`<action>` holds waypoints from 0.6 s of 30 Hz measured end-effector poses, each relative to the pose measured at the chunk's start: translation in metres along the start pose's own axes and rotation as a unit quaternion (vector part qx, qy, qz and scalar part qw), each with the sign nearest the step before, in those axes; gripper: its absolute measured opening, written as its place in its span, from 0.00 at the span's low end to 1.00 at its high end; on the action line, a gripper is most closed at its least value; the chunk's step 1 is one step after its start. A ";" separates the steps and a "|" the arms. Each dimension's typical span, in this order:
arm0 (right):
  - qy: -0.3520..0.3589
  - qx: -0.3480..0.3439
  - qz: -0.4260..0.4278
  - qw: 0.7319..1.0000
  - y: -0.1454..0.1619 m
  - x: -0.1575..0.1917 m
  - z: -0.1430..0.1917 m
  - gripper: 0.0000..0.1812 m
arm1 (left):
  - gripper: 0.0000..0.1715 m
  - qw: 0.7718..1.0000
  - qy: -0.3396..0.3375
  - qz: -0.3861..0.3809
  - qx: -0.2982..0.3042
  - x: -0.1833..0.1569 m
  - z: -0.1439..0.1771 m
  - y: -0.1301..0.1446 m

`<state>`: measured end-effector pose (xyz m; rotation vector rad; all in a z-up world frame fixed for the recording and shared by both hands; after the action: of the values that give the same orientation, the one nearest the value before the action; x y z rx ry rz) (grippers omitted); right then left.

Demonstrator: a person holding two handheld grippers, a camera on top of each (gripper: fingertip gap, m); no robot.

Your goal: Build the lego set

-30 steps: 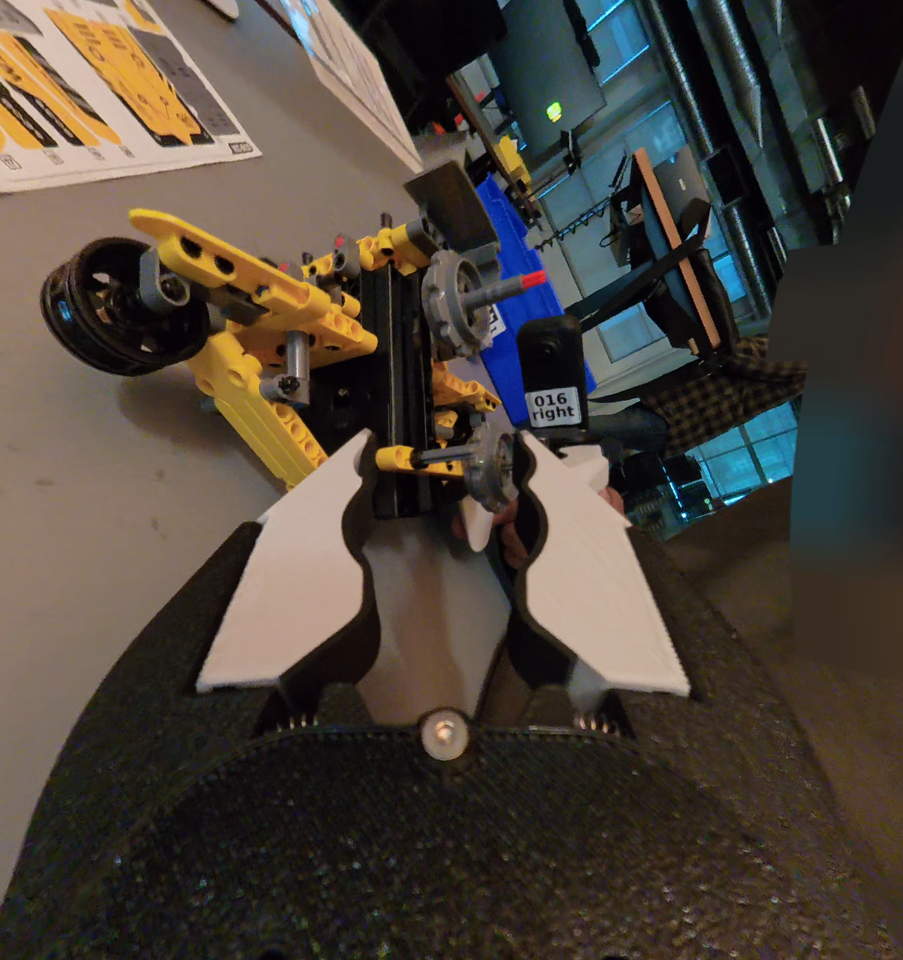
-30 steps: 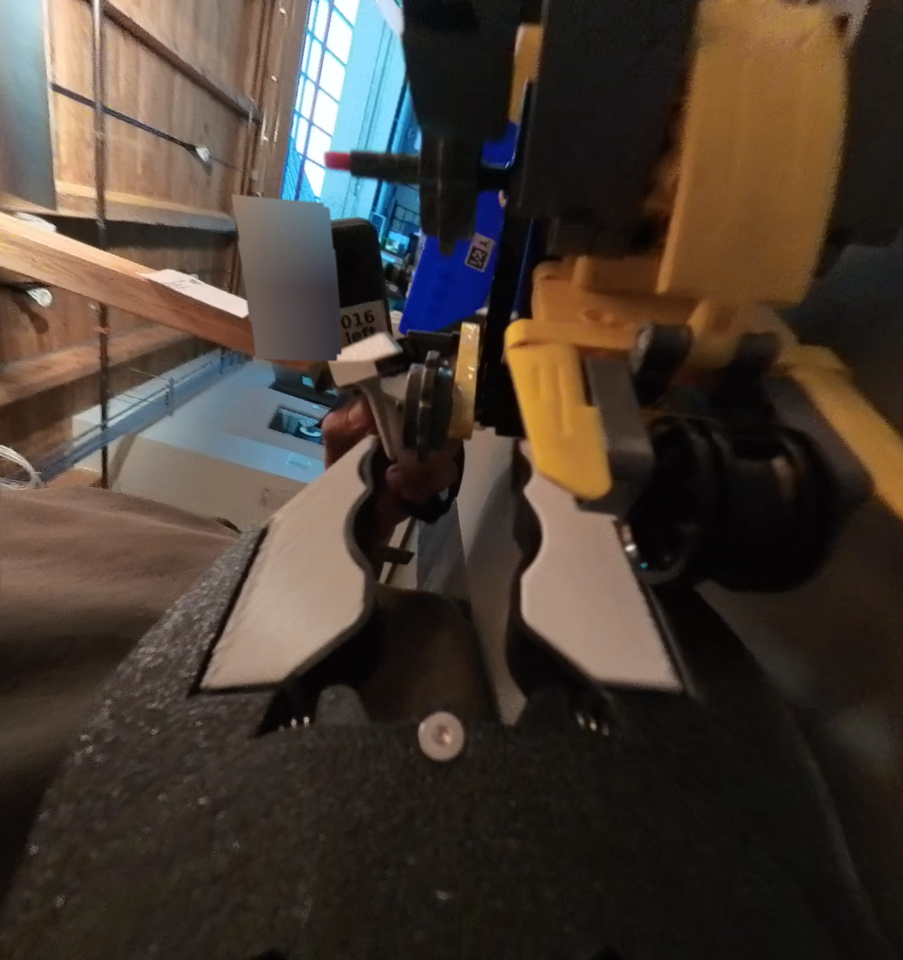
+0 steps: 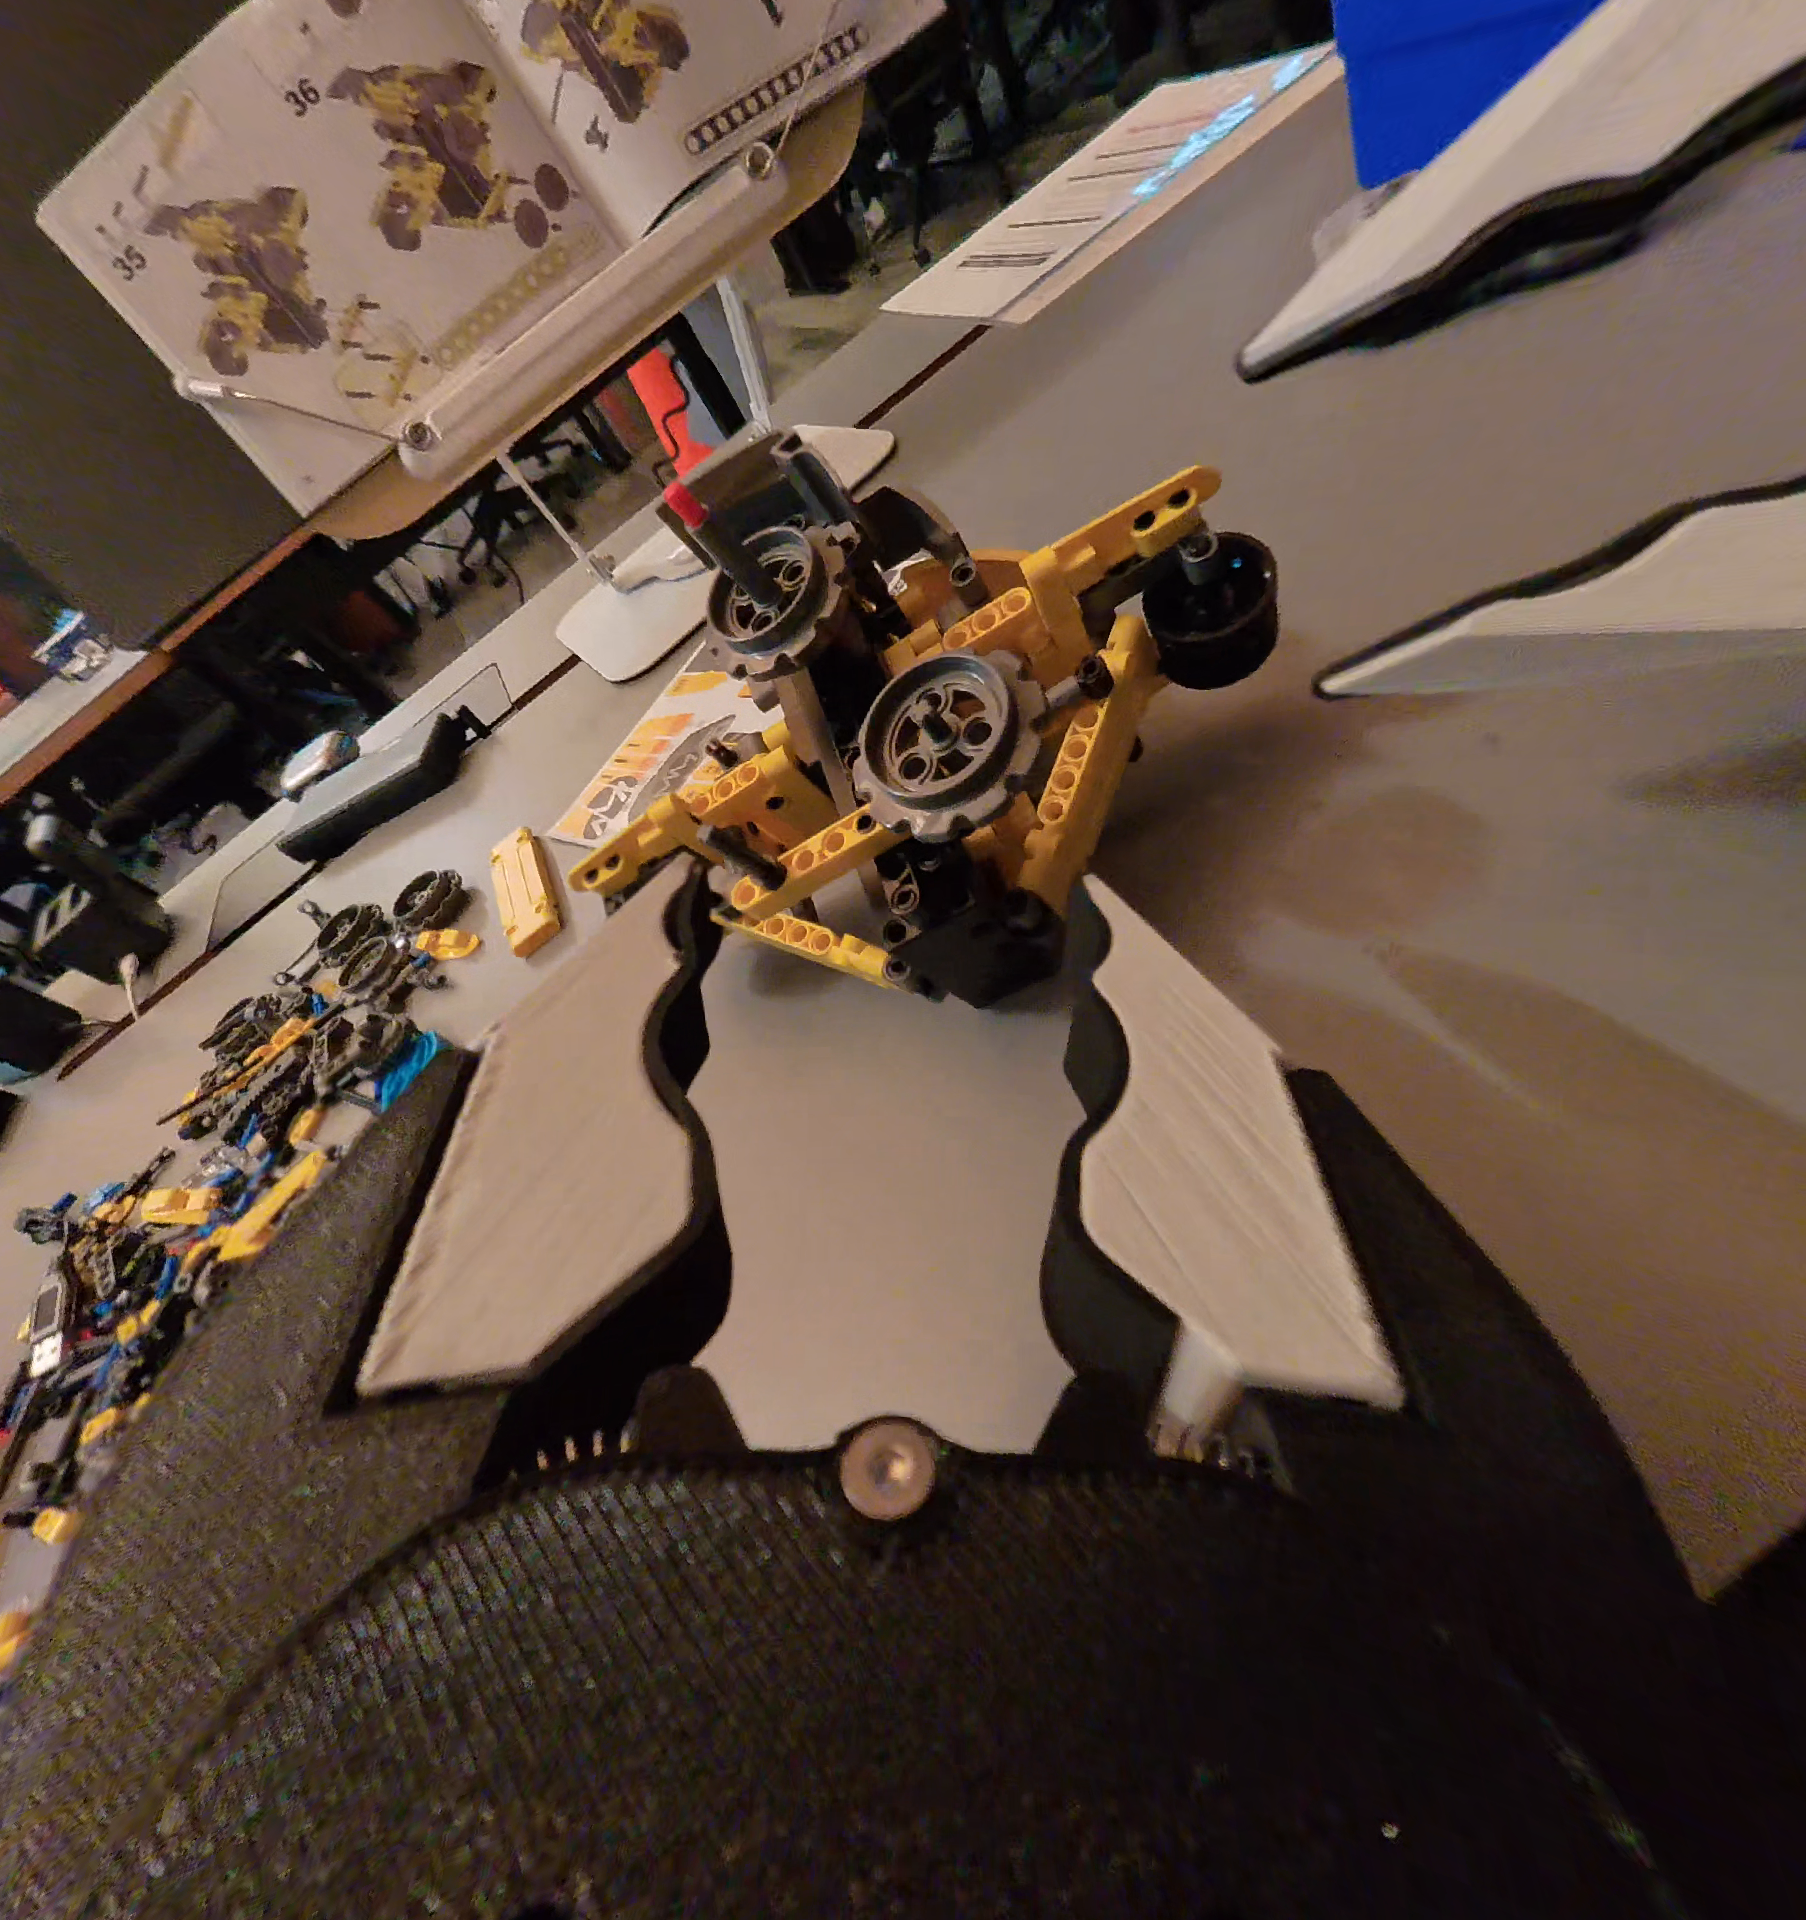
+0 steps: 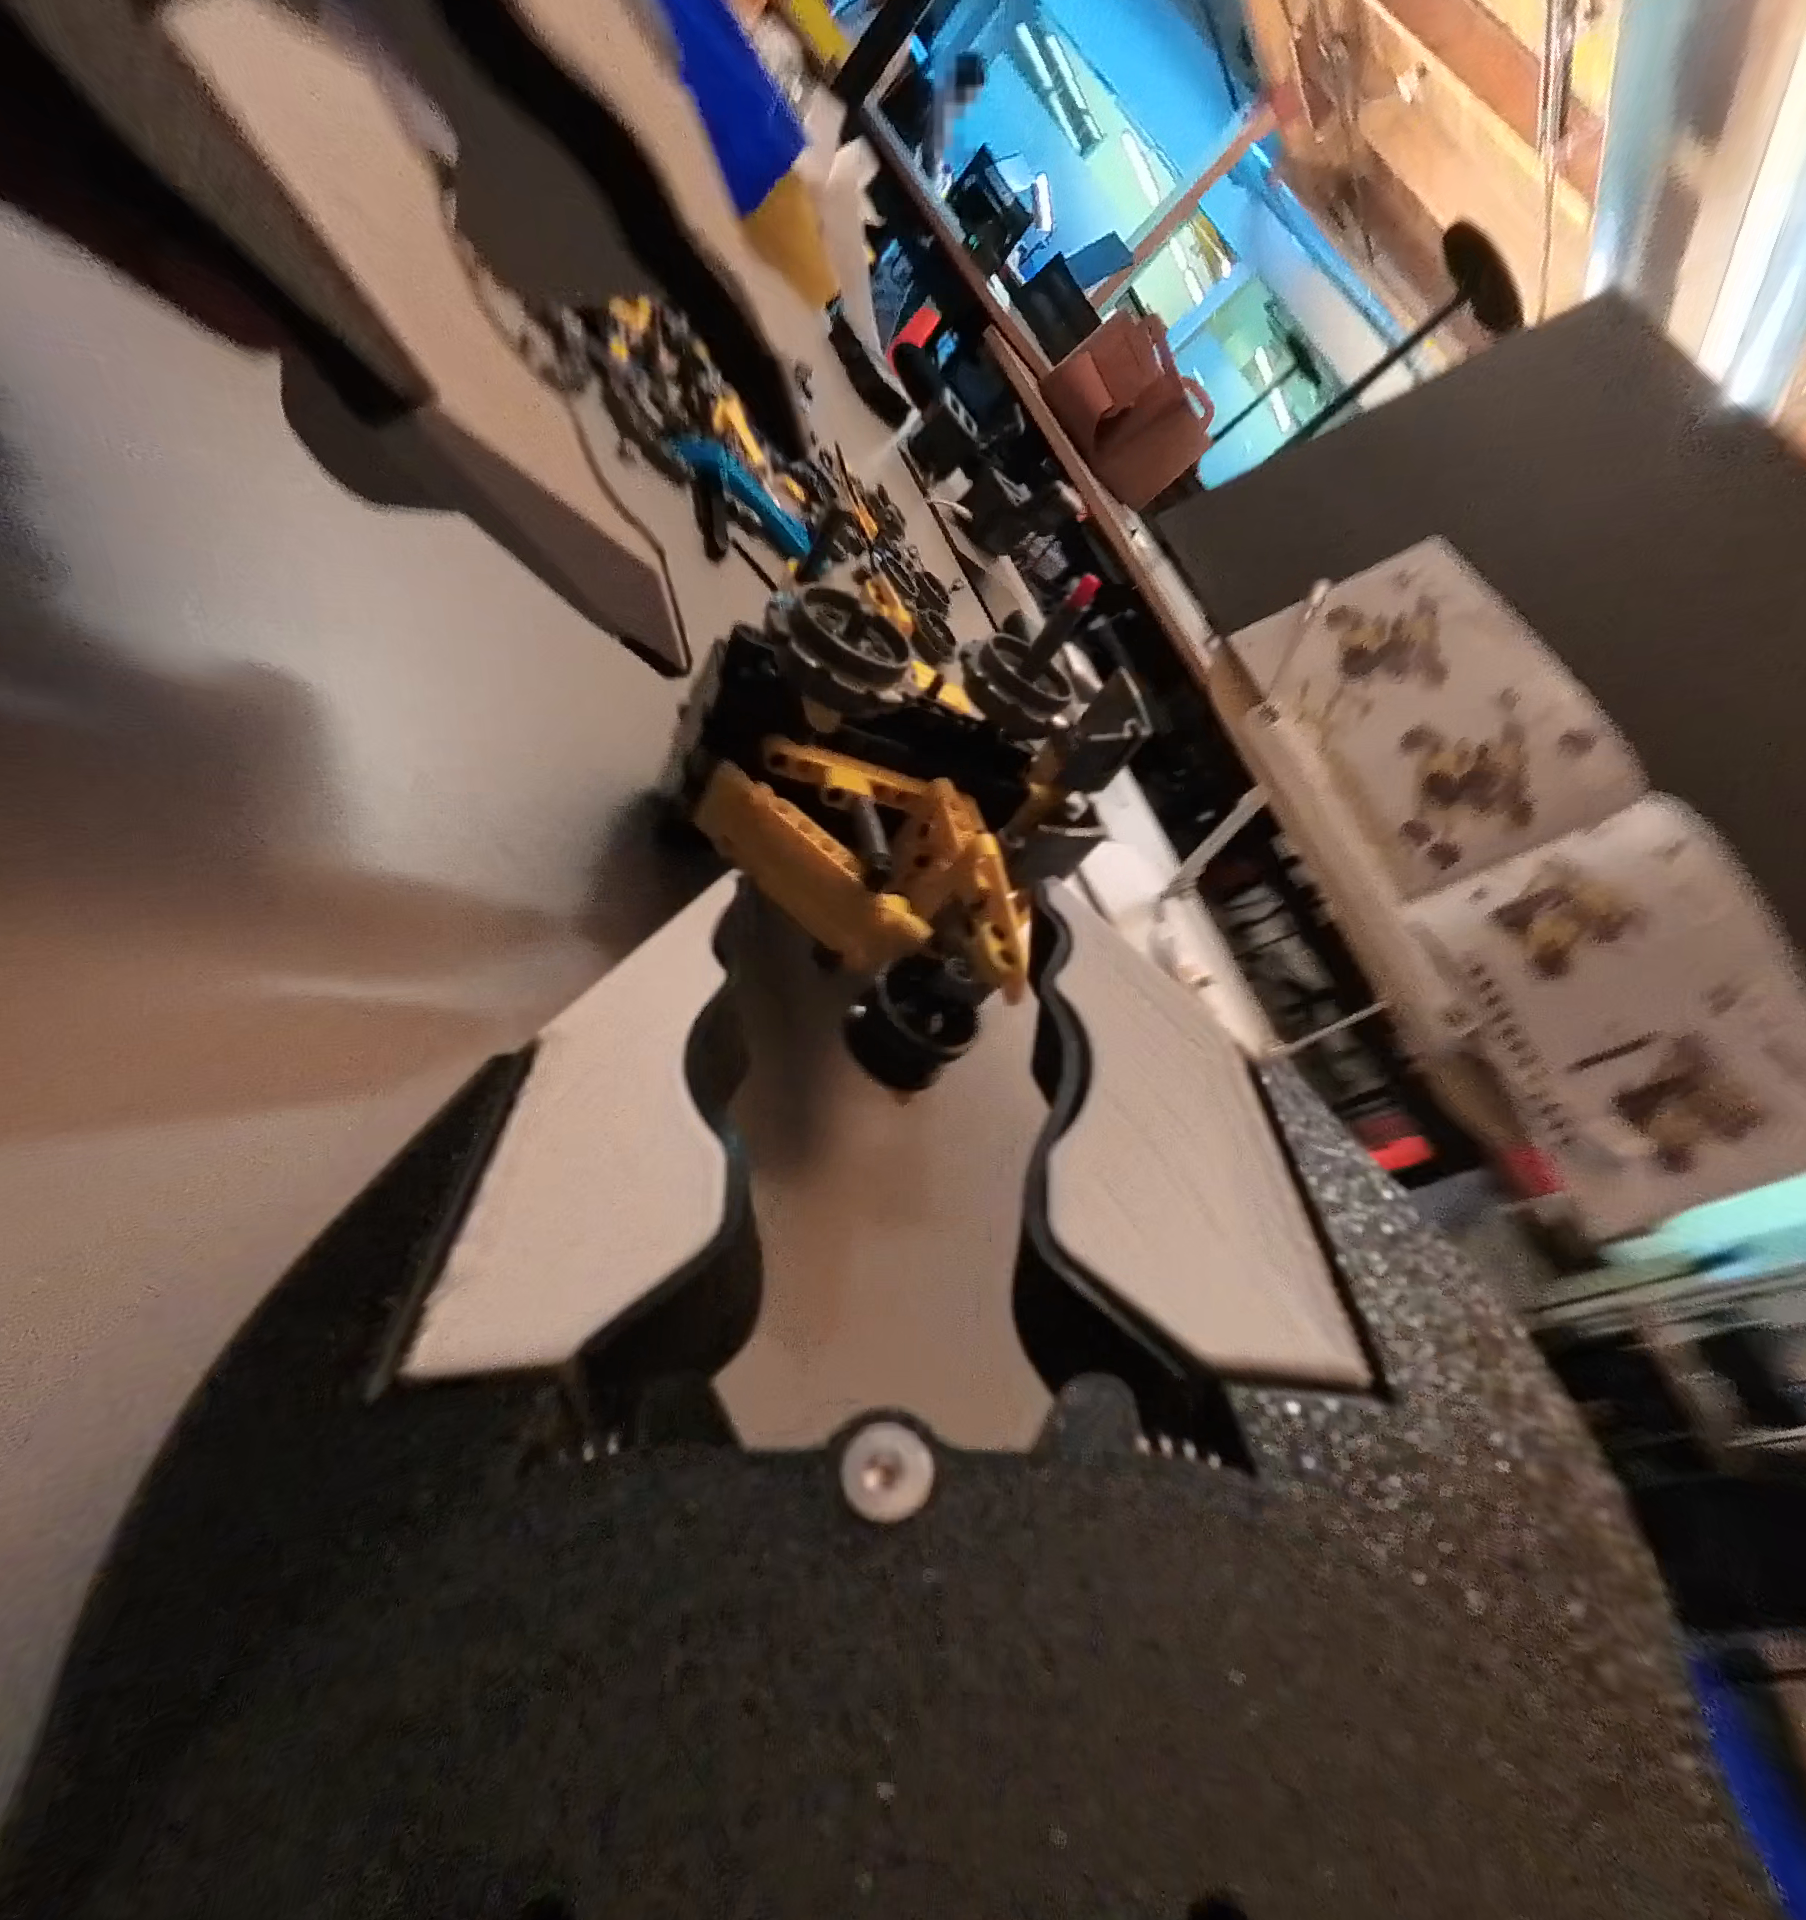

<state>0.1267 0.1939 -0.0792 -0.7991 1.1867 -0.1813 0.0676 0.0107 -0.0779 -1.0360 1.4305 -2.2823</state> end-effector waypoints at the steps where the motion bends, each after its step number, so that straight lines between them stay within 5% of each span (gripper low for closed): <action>1: 0.004 0.006 0.052 0.999 0.000 -0.002 -0.006 0.27 | 0.39 1.000 -0.003 -0.007 -0.002 0.002 -0.004 0.001; 8: 0.039 -0.057 0.324 0.943 -0.001 0.011 -0.044 0.15 | 0.43 0.996 -0.008 -0.086 0.001 0.004 -0.028 0.006; 18: 0.030 -0.052 0.390 0.919 -0.006 0.023 -0.066 0.22 | 0.43 0.999 0.011 -0.046 -0.017 0.007 -0.034 0.007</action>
<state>0.0796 0.1475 -0.1025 -0.3615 1.4963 0.5238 0.0385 0.0266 -0.0899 -1.1121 1.4632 -2.3476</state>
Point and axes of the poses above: each gripper's, where its closed fingertips meet, z back along the fingers, y out of its underside, x = y × z across the jaws, the point moved 10 cm from there along z, back along the fingers, and after that the axes turned 3 degrees about -x, right-handed, at the moved point
